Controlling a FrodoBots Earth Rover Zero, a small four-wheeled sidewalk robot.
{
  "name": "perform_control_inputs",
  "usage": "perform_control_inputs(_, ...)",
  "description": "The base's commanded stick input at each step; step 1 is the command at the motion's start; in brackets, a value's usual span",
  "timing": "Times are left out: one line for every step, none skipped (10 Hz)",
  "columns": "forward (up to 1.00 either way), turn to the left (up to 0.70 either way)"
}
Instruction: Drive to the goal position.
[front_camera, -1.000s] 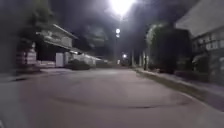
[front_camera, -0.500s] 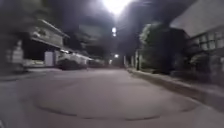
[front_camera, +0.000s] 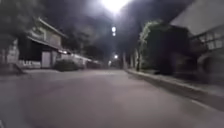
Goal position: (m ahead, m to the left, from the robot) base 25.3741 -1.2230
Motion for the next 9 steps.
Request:
perform_control_inputs(0.70, 0.00)
perform_control_inputs(0.70, 0.00)
perform_control_inputs(0.70, 0.00)
perform_control_inputs(0.70, 0.00)
perform_control_inputs(0.70, 0.00)
perform_control_inputs(0.70, 0.00)
perform_control_inputs(0.70, 0.00)
perform_control_inputs(0.70, 0.00)
perform_control_inputs(0.70, -0.32)
